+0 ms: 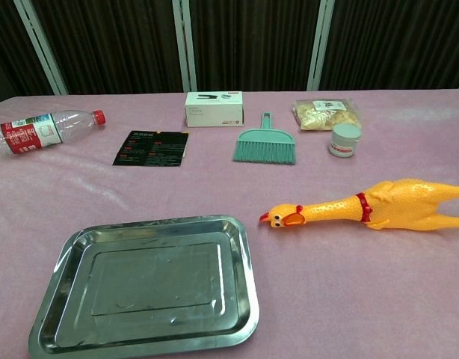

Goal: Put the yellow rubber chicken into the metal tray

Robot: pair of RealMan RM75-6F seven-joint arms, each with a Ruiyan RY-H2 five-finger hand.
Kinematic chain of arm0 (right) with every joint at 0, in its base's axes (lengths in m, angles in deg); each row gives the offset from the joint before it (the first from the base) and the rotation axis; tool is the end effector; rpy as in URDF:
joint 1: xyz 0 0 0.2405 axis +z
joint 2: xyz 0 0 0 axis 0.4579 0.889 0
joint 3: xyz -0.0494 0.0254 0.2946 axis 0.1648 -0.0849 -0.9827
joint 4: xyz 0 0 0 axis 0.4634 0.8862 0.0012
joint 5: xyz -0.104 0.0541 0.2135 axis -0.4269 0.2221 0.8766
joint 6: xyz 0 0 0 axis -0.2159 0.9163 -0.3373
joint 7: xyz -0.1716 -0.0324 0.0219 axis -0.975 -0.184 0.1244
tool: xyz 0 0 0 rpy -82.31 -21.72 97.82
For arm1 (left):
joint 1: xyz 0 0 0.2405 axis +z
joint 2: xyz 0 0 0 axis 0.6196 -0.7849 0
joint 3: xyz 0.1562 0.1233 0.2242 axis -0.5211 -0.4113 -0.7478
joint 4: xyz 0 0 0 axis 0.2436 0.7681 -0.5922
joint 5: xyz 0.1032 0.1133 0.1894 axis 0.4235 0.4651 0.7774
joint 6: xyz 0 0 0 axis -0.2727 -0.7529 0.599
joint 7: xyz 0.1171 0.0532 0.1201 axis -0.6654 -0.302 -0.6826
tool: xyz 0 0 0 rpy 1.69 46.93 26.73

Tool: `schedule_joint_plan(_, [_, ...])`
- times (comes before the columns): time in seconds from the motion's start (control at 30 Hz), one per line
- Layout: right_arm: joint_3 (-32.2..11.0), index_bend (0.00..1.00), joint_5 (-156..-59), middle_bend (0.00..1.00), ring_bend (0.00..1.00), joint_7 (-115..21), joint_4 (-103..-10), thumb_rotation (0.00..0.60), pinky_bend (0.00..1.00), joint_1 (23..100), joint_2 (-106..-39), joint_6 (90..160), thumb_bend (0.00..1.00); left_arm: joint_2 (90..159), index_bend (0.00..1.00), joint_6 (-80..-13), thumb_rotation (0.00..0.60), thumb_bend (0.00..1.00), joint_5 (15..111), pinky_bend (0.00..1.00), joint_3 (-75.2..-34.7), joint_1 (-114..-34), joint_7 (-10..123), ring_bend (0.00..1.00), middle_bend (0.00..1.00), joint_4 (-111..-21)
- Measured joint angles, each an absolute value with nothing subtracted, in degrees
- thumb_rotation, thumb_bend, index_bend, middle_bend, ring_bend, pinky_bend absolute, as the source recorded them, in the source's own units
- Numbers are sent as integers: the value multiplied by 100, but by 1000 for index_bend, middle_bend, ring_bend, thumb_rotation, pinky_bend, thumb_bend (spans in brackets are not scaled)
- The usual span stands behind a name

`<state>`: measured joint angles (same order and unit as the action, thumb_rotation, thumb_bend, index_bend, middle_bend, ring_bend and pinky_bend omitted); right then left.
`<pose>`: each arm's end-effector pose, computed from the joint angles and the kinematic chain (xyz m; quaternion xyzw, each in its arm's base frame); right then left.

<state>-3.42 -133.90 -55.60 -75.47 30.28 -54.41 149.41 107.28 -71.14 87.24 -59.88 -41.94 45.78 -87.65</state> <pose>-0.3499 -0.2077 0.1449 0.6093 -0.3396 0.3815 0.6065 -0.3545 0.2121 0.1459 -0.5962 -0.3387 -0.3615 0.6318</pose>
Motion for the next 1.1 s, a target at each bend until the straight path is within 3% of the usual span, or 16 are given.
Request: schedule_joint_plan(1.1, [-392,16,-13748,144,121,-5396,-7747,600,253,3287,-5255,14806,280,10695,155,-7034,600,46,8698,18,-6013,-4202,4551,40,103,-8827])
